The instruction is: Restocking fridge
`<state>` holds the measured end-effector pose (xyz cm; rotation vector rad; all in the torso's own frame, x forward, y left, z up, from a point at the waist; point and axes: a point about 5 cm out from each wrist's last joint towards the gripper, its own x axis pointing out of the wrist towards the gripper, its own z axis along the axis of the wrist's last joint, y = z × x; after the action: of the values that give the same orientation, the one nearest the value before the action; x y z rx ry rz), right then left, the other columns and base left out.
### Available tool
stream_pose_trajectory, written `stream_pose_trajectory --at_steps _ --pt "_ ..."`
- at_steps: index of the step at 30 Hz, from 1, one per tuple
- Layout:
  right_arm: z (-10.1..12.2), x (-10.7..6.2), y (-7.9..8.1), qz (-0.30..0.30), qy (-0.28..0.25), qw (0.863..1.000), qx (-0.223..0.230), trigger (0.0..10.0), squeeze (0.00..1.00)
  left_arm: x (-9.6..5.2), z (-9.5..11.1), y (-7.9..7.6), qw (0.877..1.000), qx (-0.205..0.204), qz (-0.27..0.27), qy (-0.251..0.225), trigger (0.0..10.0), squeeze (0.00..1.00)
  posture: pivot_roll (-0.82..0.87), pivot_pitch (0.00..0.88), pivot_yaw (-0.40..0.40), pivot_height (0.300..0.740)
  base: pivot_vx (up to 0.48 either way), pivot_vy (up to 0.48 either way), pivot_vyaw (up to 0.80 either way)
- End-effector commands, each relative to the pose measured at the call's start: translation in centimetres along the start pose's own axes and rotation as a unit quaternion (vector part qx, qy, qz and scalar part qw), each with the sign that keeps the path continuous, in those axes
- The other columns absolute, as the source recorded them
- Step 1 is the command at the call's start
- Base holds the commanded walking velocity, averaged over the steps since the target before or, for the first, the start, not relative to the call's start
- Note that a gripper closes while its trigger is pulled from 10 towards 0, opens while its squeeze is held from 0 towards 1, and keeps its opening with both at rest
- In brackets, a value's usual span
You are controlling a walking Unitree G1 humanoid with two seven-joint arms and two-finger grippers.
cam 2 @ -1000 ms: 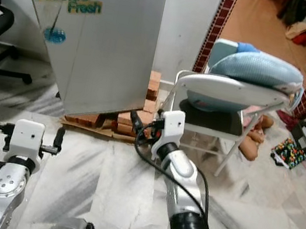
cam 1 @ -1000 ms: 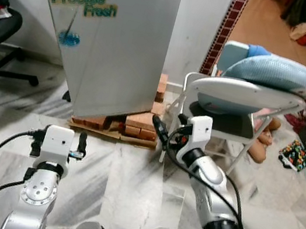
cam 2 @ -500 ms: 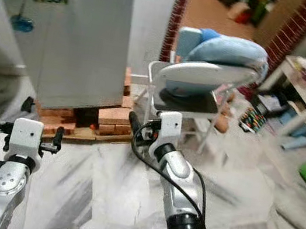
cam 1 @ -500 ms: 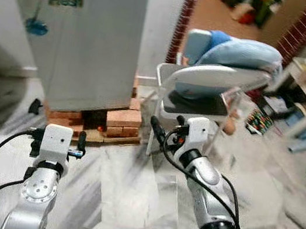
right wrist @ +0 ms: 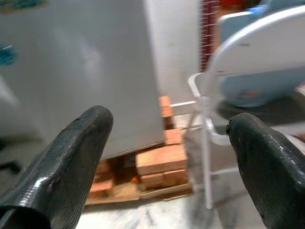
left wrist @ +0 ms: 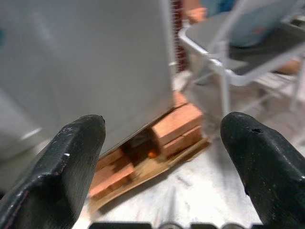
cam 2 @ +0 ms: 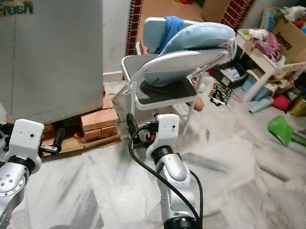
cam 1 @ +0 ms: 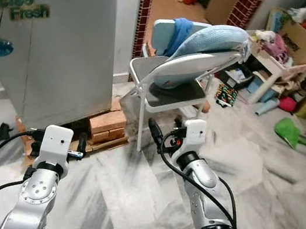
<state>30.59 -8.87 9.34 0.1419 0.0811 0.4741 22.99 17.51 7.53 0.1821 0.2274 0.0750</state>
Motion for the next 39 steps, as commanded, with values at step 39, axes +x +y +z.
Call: stream_pose_trajectory --at_steps 39 --pt "0.4 -3.0 -3.8 -0.081 -0.02 0.994 -0.064 10.0 0.0 0.3 -0.6 0.0 0.999 0.028 -0.031 -0.028 10.0 0.0 0.11 0.026 0.025 0.74 0.0 0.473 -0.13"
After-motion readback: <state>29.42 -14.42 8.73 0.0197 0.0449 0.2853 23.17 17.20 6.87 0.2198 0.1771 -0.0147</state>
